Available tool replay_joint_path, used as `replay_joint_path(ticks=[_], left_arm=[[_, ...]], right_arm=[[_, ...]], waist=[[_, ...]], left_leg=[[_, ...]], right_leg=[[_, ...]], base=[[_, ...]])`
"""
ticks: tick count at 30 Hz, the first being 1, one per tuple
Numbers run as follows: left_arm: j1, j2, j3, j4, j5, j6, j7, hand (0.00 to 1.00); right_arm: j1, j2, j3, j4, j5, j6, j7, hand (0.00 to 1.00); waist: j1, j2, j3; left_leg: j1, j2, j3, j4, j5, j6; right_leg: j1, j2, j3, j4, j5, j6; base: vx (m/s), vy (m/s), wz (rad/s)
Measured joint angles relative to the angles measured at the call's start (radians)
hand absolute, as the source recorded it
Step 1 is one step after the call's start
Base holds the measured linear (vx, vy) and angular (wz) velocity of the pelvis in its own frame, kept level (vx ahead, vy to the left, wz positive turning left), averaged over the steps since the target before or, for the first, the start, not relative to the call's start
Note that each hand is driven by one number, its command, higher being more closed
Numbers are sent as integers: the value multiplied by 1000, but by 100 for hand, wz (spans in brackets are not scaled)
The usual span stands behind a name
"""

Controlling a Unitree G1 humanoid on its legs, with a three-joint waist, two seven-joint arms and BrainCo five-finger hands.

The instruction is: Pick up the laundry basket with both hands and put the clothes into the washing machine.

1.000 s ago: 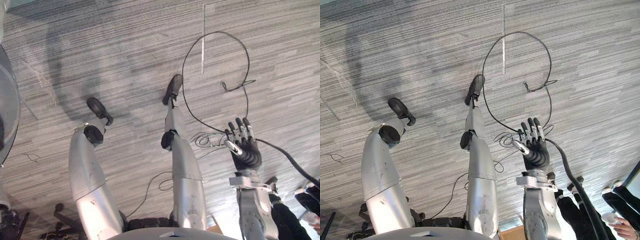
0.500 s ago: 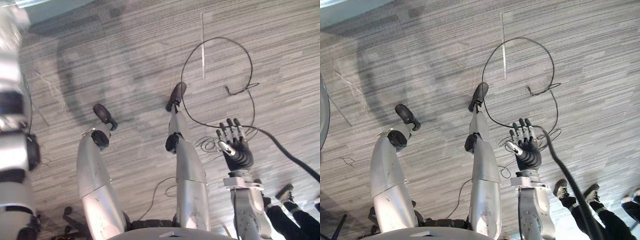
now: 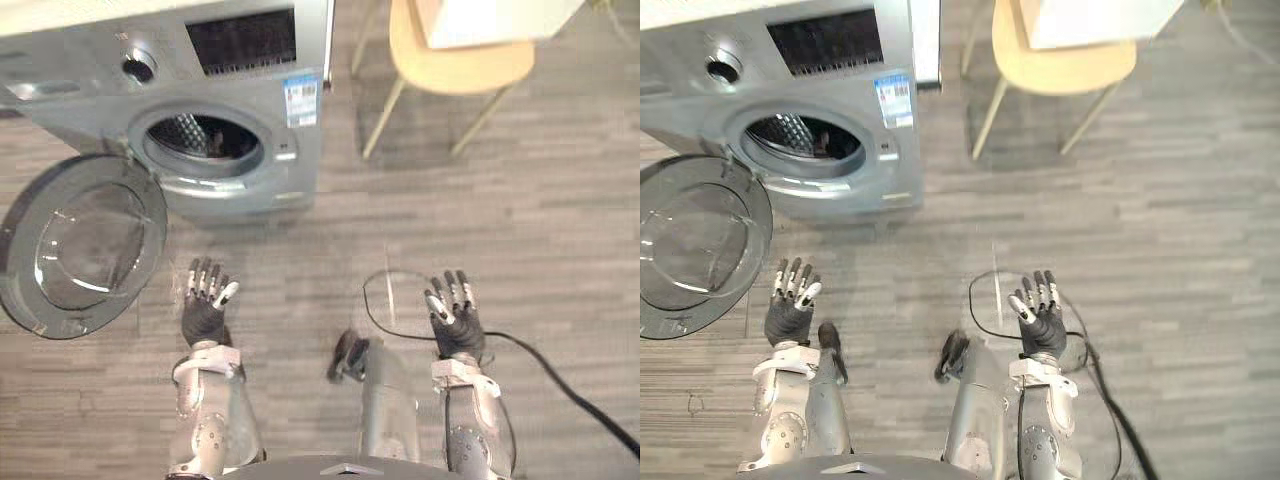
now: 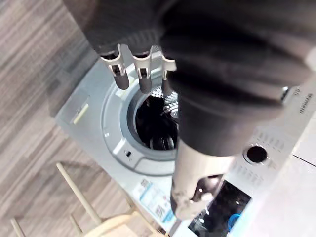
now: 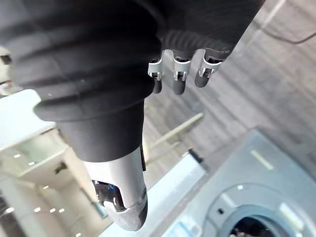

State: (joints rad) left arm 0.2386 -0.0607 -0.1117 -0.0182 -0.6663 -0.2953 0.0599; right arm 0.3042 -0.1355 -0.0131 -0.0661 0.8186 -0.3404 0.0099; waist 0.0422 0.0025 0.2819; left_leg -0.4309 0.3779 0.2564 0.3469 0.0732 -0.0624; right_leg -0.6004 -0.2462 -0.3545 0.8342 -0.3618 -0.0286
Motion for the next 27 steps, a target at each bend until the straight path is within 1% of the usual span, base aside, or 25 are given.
replay_joint_path(ticks=[1, 2, 3, 4, 5, 6, 7, 8, 10, 11, 13, 14, 15, 16, 17, 18, 19, 20, 21, 22, 23, 24, 25, 26, 27], left_arm=[[3, 1, -12, 0, 0, -3, 2, 0], [5, 2, -18, 0, 0, -7, 2, 0], [11, 3, -32, 0, -10, -18, -2, 0], [14, 4, -37, -1, -20, -22, -8, 0], [30, 6, -49, -5, -59, -22, -41, 0], [32, 6, -51, -7, -73, -22, -58, 0], [41, 6, -51, -13, -92, -22, -79, 0], [46, 6, -50, -14, -98, -22, -86, 0], [37, 6, -52, -16, -98, -22, -86, 0], [35, 6, -53, -19, -98, -22, -87, 0], [28, 9, -57, -36, -98, -22, -89, 0], [28, 10, -58, -37, -98, -22, -89, 0], [24, 13, -60, -36, -98, -22, -90, 0], [8, 17, -66, -27, -96, -22, -90, 0], [-3, 19, -66, -20, -96, -22, -90, 0], [-39, 30, -64, 13, -97, -21, -90, 0], [-60, 34, -61, 32, -97, -20, -92, 0], [-70, 37, -53, 46, -99, -17, -95, 0], [-85, 46, -43, 71, -107, -12, -100, 0], [-87, 57, -34, 87, -118, -10, -100, 0], [-85, 62, -27, 90, -118, -10, -102, 0], [-77, 71, 0, 96, -118, -12, -108, 0], [-73, 85, 17, 105, -119, -12, -111, 0], [-60, 99, 38, 109, -120, -12, -112, 0], [-49, 103, 58, 118, -134, -13, -111, 0]], right_arm=[[10, 4, 0, 0, -2, -11, -19, 0], [16, 9, -2, 0, -2, -12, -28, 0], [35, 20, -10, -1, -2, -17, -43, 0], [46, 29, -13, -3, -2, -22, -43, 0], [77, 54, -26, -19, -1, -27, -43, 0], [86, 69, -28, -34, -1, -27, -43, 0], [98, 90, -32, -67, -1, -29, -43, 0], [105, 99, -39, -80, -2, -31, -44, 0], [99, 132, -40, -80, -2, -31, -53, 0], [96, 137, -40, -80, -3, -29, -58, 0], [81, 170, -39, -79, -78, -19, -74, 0], [73, 177, -39, -78, -93, -17, -80, 0], [62, 178, -38, -72, -117, -10, -85, 0], [48, 178, -39, -57, -143, -5, -87, 0], [36, 178, -42, -38, -161, -5, -88, 0], [0, 175, -53, 12, -180, -1, -92, 0], [-23, 174, -62, 38, -186, 2, -101, 0], [-41, 179, -70, 58, -187, 5, -103, 0], [-63, 181, -79, 72, -181, 13, -102, 0], [-82, 181, -88, 85, -175, 14, -102, 0], [-92, 181, -90, 85, -174, 14, -102, 0], [-126, 183, -89, 85, -174, 14, -102, 0], [-158, 186, -83, 85, -175, 12, -106, 0], [-192, 188, -68, 84, -176, 7, -110, 0], [-226, 186, -56, 83, -184, 5, -118, 0]], waist=[[-5, 5, -13], [-11, 6, -24], [-16, 8, -49], [-16, 25, -70], [-17, 22, -122], [-18, 28, -143], [-20, 37, -174], [-19, 44, -201], [-22, 51, -218], [-20, 50, -221], [-20, 31, -215], [-24, 31, -218], [-36, 33, -223], [-52, 37, -229], [-57, 38, -231], [-65, 44, -233], [-62, 60, -229], [-62, 74, -222], [-71, 63, -228], [-75, 70, -229], [-73, 63, -233], [-67, 44, -244], [-57, 33, -251], [-51, 21, -260], [-46, 28, -259]], left_leg=[[47, 2, 48, 25, -21, 10], [66, 2, 64, 50, -46, 15], [102, -4, 76, 109, -101, 22], [121, -10, 77, 131, -129, 26], [171, -42, 77, 157, -184, 27], [194, -57, 78, 155, -203, 25], [237, -89, 74, 135, -246, 18], [279, -119, 67, 78, -281, 20], [347, -139, 73, -23, -306, 35], [369, -142, 74, -47, -315, 23], [418, -145, 105, -55, -338, -13], [425, -146, 105, -52, -344, -22], [434, -150, 105, -52, -352, -35], [433, -158, 100, -56, -353, -37], [433, -158, 101, -56, -353, -38], [431, -153, 103, -56, -344, -49], [432, -132, 112, -57, -336, -65], [433, -125, 115, -55, -333, -71], [442, -126, 109, -54, -330, -74], [457, -128, 100, -54, -327, -79], [468, -126, 99, -55, -326, -84], [490, -112, 102, -58, -329, -111], [505, -88, 108, -53, -335, -139], [513, -53, 112, -36, -340, -167], [510, -3, 99, 10, -343, -174]], right_leg=[[55, 4, -25, -29, -1, -8], [81, 10, -38, -52, 4, -12], [135, 37, -60, -119, 25, -11], [164, 53, -67, -157, 38, -9], [209, 88, -79, -246, 68, 2], [226, 102, -82, -279, 82, 1], [253, 133, -83, -338, 109, -4], [270, 156, -82, -381, 129, -5], [289, 179, -80, -398, 139, -11], [290, 183, -74, -389, 137, -13], [289, 182, -35, -340, 127, -14], [289, 182, -28, -331, 125, -13], [289, 181, -18, -328, 126, -14], [286, 179, -11, -335, 137, -16], [286, 179, -10, -343, 145, -15], [283, 185, -5, -363, 175, -8], [265, 195, 17, -350, 194, 16], [247, 191, 44, -310, 183, 12], [220, 128, 73, -212, 128, 18], [232, 59, 87, -197, 125, 42], [244, 28, 95, -210, 131, 51], [274, -18, 96, -255, 150, 86], [295, -24, 94, -288, 174, 130], [313, -4, 95, -315, 192, 143], [325, 47, 91, -316, 162, 160]], base=[[49, -248, 31], [58, -299, 23], [34, -178, 15], [45, -200, 13], [42, -86, 4], [78, -125, -2], [76, -53, -15], [59, -37, -19], [50, 13, -16], [56, 30, -30], [17, 48, -50], [4, 75, -44], [4, 101, -26], [-2, 110, -20], [-15, 140, -19], [-21, 102, -22], [-33, 91, -22], [-52, 64, -5], [-46, 37, 13], [-19, -3, 20], [49, -152, 10], [74, -219, -8], [135, -403, -23], [158, -500, -33], [179, -618, -46]])
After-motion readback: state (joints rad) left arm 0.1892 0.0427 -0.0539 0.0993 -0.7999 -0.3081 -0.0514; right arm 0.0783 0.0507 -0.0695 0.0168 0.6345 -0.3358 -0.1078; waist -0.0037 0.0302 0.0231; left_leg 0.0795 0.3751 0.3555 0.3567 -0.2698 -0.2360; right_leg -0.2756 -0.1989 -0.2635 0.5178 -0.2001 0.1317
